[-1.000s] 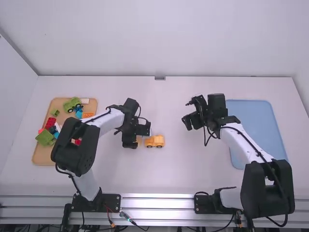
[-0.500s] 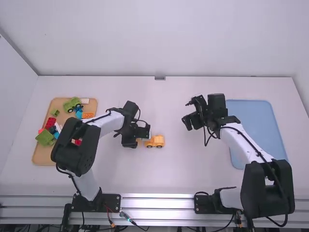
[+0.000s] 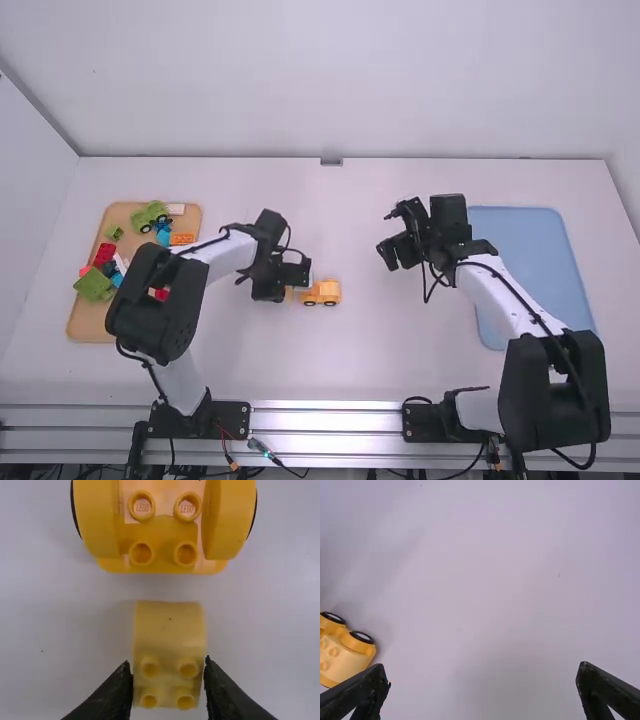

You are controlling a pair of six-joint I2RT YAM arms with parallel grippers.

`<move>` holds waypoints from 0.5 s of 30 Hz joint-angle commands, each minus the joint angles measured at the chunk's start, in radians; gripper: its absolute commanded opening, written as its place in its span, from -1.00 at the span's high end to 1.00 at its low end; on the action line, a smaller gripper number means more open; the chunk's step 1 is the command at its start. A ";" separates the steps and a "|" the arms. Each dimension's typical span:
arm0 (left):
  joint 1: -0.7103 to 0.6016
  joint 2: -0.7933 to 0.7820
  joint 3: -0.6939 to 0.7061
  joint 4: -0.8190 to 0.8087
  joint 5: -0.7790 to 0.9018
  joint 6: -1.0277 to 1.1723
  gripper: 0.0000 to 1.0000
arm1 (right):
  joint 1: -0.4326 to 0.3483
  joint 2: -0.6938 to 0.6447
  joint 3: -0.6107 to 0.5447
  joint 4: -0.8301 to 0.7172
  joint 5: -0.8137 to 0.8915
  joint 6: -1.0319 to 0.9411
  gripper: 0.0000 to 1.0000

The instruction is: Assemble lego blocks to make yellow taxi

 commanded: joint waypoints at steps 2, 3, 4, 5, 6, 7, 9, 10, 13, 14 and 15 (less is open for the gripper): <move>0.003 0.016 -0.023 0.011 0.011 -0.043 0.41 | -0.002 -0.019 -0.005 -0.001 -0.007 0.000 -0.97; 0.004 0.016 -0.027 0.021 0.011 -0.072 0.48 | -0.001 -0.019 -0.005 -0.001 -0.006 0.000 -0.97; 0.003 0.016 -0.028 0.024 0.004 -0.083 0.55 | 0.000 -0.019 -0.005 -0.001 -0.006 0.000 -0.97; 0.003 0.016 -0.028 0.025 -0.003 -0.092 0.62 | 0.000 -0.019 -0.005 0.000 -0.006 0.000 -0.97; 0.003 0.016 -0.028 0.031 -0.021 -0.133 0.80 | 0.000 -0.019 -0.005 0.000 -0.007 0.000 -0.98; 0.003 0.016 -0.028 0.038 -0.041 -0.175 0.91 | -0.001 -0.019 -0.005 0.000 -0.007 0.000 -0.98; 0.004 0.016 -0.027 0.047 -0.069 -0.228 0.96 | -0.001 -0.019 -0.005 0.002 -0.007 0.000 -0.98; 0.003 0.016 -0.026 0.052 -0.090 -0.291 0.96 | 0.000 -0.019 -0.005 0.005 -0.007 0.000 -0.97; 0.003 0.016 -0.024 0.054 -0.089 -0.389 0.96 | -0.002 -0.019 -0.005 0.010 -0.007 0.000 -0.97; 0.003 0.016 -0.026 0.054 -0.090 -0.426 0.96 | -0.002 -0.019 -0.005 0.011 -0.006 0.000 -0.97; 0.003 0.016 -0.026 0.054 -0.090 -0.440 0.96 | -0.002 -0.019 -0.005 0.011 -0.007 0.000 -0.98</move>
